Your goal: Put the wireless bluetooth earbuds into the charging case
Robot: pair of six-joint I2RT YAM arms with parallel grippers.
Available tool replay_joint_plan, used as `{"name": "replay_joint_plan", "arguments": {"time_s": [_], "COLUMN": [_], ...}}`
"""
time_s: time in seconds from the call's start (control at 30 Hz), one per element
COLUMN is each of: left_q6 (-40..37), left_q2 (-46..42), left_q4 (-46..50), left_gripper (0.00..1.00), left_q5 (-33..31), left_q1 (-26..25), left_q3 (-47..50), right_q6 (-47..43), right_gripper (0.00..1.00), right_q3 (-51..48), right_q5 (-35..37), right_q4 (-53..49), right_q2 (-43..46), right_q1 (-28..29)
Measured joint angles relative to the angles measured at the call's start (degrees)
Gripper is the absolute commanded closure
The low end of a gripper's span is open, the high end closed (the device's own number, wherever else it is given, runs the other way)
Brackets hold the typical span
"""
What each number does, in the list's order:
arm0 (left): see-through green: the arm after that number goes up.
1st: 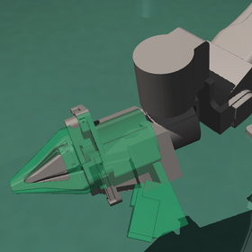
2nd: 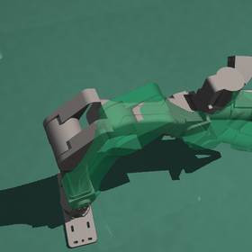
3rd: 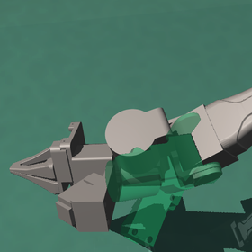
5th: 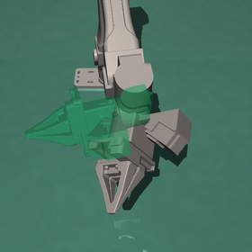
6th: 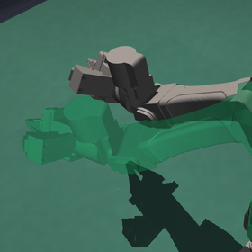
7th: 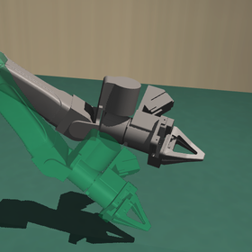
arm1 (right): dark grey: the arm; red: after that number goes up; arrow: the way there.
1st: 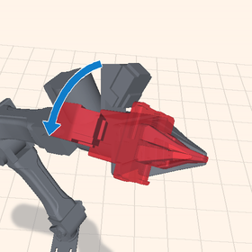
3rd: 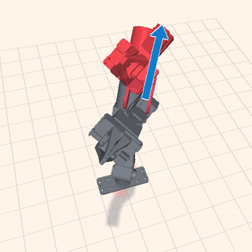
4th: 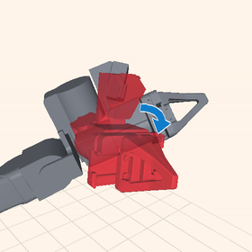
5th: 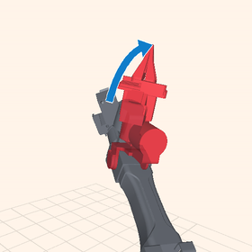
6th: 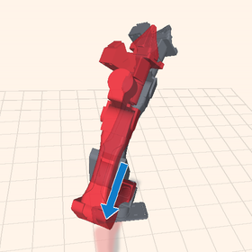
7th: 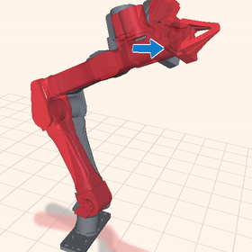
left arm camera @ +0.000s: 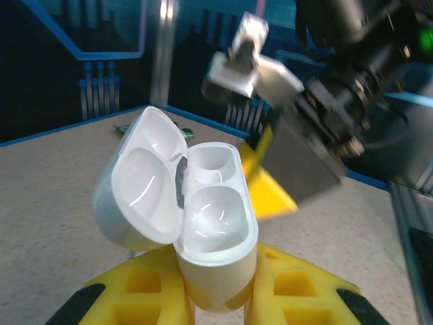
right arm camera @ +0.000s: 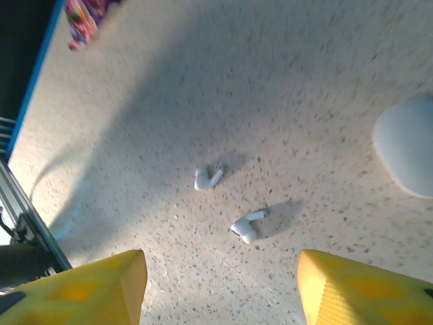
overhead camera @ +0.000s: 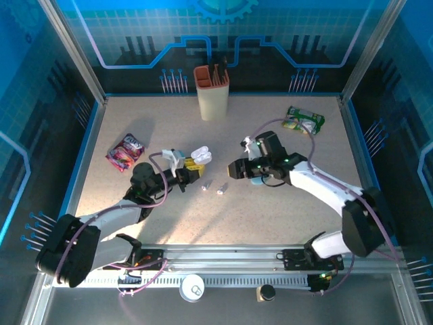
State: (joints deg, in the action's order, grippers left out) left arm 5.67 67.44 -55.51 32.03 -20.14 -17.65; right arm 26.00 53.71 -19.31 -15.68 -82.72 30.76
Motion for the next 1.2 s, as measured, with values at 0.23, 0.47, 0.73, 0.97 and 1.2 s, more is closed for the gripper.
{"name": "replay_joint_plan", "arguments": {"time_s": [0.23, 0.47, 0.73, 0.97, 1.2], "left_q6": [0.4, 0.4, 0.4, 0.4, 0.5], "left_q2": [0.0, -0.2, -0.3, -0.1, 2.7], "left_q4": [-7.1, -11.3, -13.9, -14.1, -15.8], "left_gripper": [0.9, 0.9, 0.9, 0.9, 0.9], "left_q5": [-2.7, -2.7, -2.7, -2.6, -1.6], "left_q1": [1.8, 2.0, 2.0, 2.0, 2.0], "left_q3": [4.4, 6.7, 7.0, 7.0, 7.0], "right_q6": [-2.3, -6.2, -7.8, -8.5, -9.0], "right_gripper": [0.4, 0.41, 0.41, 0.43, 0.47], "right_q3": [10.3, 18.5, 19.1, 16.5, 12.4], "right_q5": [-2.4, -4.7, -6.0, -6.7, -6.6], "right_q4": [-2.0, -3.4, -5.3, -4.2, -5.4], "right_q2": [-15.6, -27.5, -31.8, -30.4, -27.2], "right_q1": [2.7, 6.4, 7.4, 7.3, 7.3]}}
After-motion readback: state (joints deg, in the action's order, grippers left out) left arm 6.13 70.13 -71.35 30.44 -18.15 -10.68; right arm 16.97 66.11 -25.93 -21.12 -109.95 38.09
